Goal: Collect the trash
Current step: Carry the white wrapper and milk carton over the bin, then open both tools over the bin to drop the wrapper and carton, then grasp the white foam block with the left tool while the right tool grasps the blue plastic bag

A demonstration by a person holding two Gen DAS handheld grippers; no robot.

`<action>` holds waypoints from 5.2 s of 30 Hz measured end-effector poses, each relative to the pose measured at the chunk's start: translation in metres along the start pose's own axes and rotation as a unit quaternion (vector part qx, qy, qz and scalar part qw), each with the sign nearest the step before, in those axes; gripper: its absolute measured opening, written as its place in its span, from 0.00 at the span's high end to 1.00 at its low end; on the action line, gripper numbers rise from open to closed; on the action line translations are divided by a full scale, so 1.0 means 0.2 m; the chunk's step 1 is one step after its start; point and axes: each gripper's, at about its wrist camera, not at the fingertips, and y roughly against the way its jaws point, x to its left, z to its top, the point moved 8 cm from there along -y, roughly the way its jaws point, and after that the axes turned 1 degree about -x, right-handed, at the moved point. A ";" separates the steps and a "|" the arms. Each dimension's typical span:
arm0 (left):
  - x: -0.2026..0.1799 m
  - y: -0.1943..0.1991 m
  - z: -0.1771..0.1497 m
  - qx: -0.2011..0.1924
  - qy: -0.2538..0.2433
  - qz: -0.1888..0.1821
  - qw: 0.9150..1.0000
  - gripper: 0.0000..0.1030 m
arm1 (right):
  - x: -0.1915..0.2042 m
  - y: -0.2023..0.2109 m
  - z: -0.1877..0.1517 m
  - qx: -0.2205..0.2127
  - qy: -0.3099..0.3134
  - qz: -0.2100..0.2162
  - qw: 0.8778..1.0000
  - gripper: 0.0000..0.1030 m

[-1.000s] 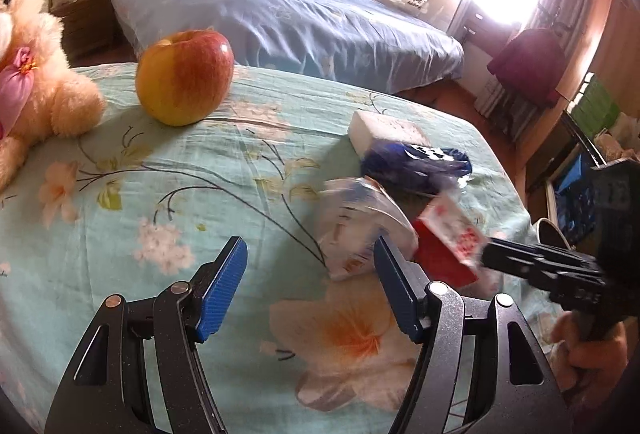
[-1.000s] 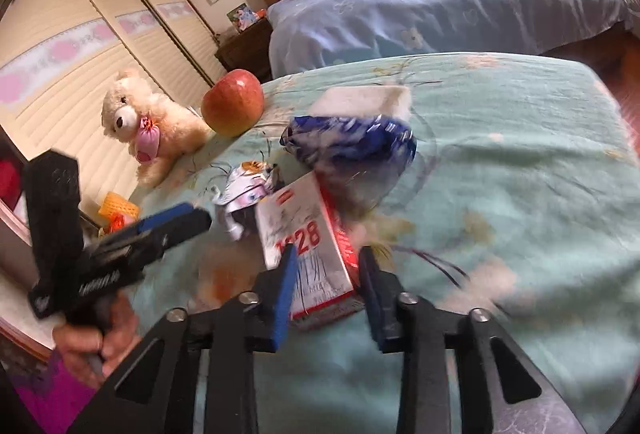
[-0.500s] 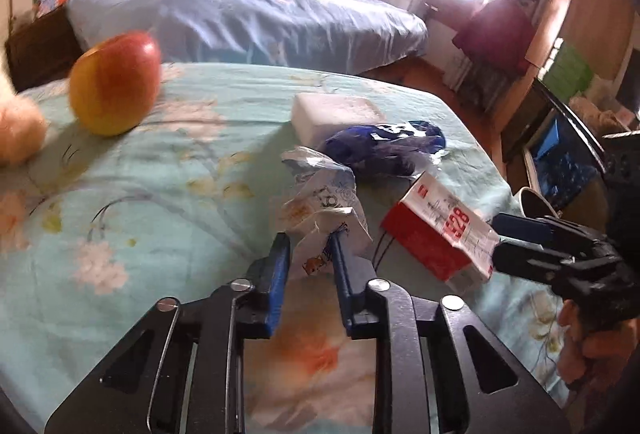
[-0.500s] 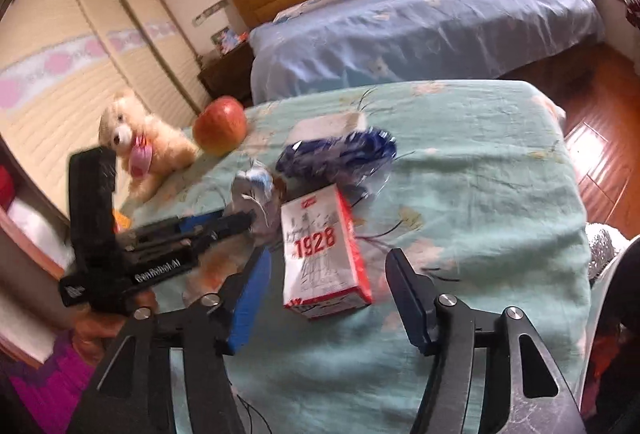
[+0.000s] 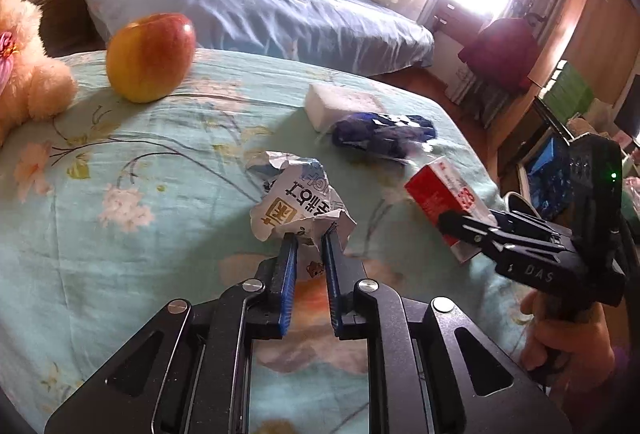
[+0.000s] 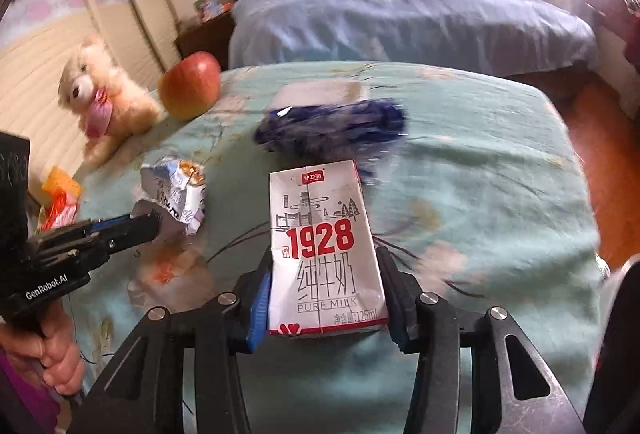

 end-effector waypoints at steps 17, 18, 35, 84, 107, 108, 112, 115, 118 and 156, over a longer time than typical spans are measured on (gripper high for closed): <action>-0.48 0.04 -0.16 0.011 -0.047 -0.051 0.998 0.88 | -0.26 0.41 -0.21 -0.053 -0.082 -0.020 0.995 0.54; -0.51 0.04 -0.17 0.012 -0.052 -0.054 0.997 0.88 | -0.27 0.42 -0.22 -0.054 -0.085 -0.022 0.995 0.54; -0.97 0.05 -0.28 0.023 -0.116 -0.094 0.989 0.89 | -0.49 0.64 -0.42 -0.074 -0.129 -0.054 0.987 0.54; -1.64 -0.32 -0.23 0.058 -0.204 -0.162 0.964 0.90 | -1.17 0.76 -0.49 -0.070 -0.197 -0.130 0.969 0.54; -1.68 -0.38 -0.22 0.066 -0.205 -0.159 0.964 0.90 | -1.27 0.73 -0.47 -0.062 -0.208 -0.133 0.967 0.54; -1.68 -0.38 -0.22 0.067 -0.205 -0.158 0.964 0.90 | -1.27 0.73 -0.47 -0.062 -0.207 -0.134 0.967 0.54; -1.69 -0.38 -0.23 0.068 -0.206 -0.157 0.963 0.90 | -1.28 0.73 -0.46 -0.061 -0.208 -0.134 0.967 0.54; -1.70 -0.39 -0.22 0.071 -0.204 -0.155 0.964 0.89 | -1.29 0.73 -0.47 -0.060 -0.209 -0.134 0.967 0.54; -1.69 -0.40 -0.22 0.073 -0.200 -0.148 0.966 0.88 | -1.29 0.72 -0.47 -0.057 -0.213 -0.132 0.967 0.53; -0.32 0.09 -0.08 -0.021 -0.043 0.070 0.996 0.36 | -0.29 0.31 -0.13 -0.047 -0.095 0.010 0.994 0.20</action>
